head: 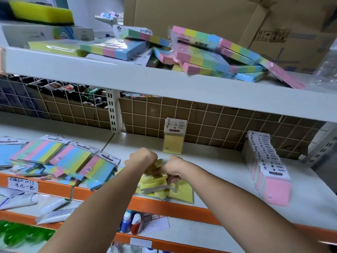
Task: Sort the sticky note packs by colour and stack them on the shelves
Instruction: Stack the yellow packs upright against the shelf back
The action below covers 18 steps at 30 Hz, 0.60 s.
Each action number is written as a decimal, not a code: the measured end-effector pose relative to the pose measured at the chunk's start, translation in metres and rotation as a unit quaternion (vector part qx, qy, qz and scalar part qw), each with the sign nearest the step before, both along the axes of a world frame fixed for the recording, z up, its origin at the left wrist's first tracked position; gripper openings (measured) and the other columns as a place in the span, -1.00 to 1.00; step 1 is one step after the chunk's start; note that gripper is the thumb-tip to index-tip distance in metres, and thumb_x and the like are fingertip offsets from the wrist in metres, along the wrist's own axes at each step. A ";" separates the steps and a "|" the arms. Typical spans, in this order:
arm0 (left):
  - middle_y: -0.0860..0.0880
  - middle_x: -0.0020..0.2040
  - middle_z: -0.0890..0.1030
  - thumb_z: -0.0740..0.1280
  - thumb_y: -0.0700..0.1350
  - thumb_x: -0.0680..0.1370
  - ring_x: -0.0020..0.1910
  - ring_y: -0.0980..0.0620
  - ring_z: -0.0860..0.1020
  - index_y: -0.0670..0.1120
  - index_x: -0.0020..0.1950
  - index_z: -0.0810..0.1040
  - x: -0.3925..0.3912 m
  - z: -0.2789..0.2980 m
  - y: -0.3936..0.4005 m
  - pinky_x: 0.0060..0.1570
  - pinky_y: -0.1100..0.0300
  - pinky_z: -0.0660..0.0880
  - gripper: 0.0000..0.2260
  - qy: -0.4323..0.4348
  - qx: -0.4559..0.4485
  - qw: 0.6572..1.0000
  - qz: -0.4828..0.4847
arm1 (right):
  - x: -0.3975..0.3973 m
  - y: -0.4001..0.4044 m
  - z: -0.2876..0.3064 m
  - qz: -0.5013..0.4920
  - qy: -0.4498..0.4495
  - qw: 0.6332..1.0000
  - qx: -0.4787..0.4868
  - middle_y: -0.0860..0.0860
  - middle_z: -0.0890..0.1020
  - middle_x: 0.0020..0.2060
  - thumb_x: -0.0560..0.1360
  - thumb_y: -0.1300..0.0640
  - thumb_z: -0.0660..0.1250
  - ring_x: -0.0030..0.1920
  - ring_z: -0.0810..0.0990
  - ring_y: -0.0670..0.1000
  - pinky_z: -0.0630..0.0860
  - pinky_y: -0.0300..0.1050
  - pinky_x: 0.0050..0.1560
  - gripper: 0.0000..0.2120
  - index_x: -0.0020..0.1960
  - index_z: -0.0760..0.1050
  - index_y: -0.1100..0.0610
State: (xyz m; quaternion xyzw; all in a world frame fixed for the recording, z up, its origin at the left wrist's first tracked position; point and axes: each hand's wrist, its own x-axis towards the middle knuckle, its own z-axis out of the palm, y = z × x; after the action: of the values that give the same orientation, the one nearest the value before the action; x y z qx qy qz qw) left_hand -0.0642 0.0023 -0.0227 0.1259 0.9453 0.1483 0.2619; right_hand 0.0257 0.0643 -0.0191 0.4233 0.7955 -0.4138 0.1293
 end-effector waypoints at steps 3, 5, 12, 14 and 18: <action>-0.07 0.09 0.56 0.18 -0.05 0.46 0.17 -0.09 0.46 -0.07 -0.08 0.46 -0.001 0.003 0.003 0.26 0.09 0.36 -0.86 0.017 -0.007 1.000 -0.003 | 0.006 0.007 0.002 -0.012 0.012 0.999 -0.044 0.06 0.54 -0.36 0.38 -0.02 0.53 -0.52 0.56 -0.05 0.46 -0.28 -0.56 -0.61 -0.07 0.40 0.17; -0.09 0.12 0.53 0.17 -0.05 0.50 0.21 -0.07 0.41 -0.06 -0.10 0.43 0.001 0.005 0.007 0.25 0.10 0.28 -0.89 0.025 -0.010 1.000 -0.003 | 0.009 0.013 0.003 -0.012 0.015 0.997 -0.069 0.04 0.51 -0.38 0.44 0.02 0.48 -0.56 0.57 -0.07 0.47 -0.31 -0.56 -0.68 -0.12 0.39 0.19; -0.07 0.11 0.57 0.10 -0.01 0.55 0.22 -0.10 0.44 -0.07 0.10 0.49 -0.003 0.006 0.010 0.18 0.02 0.20 -0.74 0.028 0.055 0.998 -0.017 | 0.022 0.045 0.031 0.013 0.026 0.997 -0.065 -0.03 0.45 -0.51 0.54 0.07 0.37 -0.67 0.34 -0.19 0.22 -0.38 -0.67 -0.73 -0.27 0.39 0.12; -0.08 0.11 0.55 0.03 0.03 0.59 0.24 -0.12 0.42 -0.10 0.15 0.46 -0.005 0.007 0.012 0.19 0.00 0.19 -0.68 0.020 0.088 0.996 -0.003 | 0.027 0.055 0.037 0.009 0.049 0.996 -0.070 -0.02 0.44 -0.39 0.56 0.05 0.34 -0.58 0.34 -0.19 0.20 -0.39 -0.63 -0.83 -0.14 0.45 0.12; -0.14 0.20 0.53 -0.08 0.10 0.61 0.23 -0.17 0.43 -0.16 0.25 0.44 -0.006 0.007 0.018 0.29 -0.03 0.23 -0.52 -0.003 0.150 0.989 0.018 | 0.027 0.076 0.023 -0.073 0.145 0.985 -0.061 0.01 0.51 -0.30 0.52 0.07 0.40 -0.37 0.39 -0.11 0.27 -0.29 -0.45 -0.72 0.17 0.53 0.17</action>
State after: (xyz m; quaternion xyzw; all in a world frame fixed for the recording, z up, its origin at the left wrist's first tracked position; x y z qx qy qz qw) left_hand -0.0703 0.0200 -0.0153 0.1466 0.9138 0.2929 0.2401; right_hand 0.0529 0.1399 0.0040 0.4075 0.7460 -0.5267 0.0072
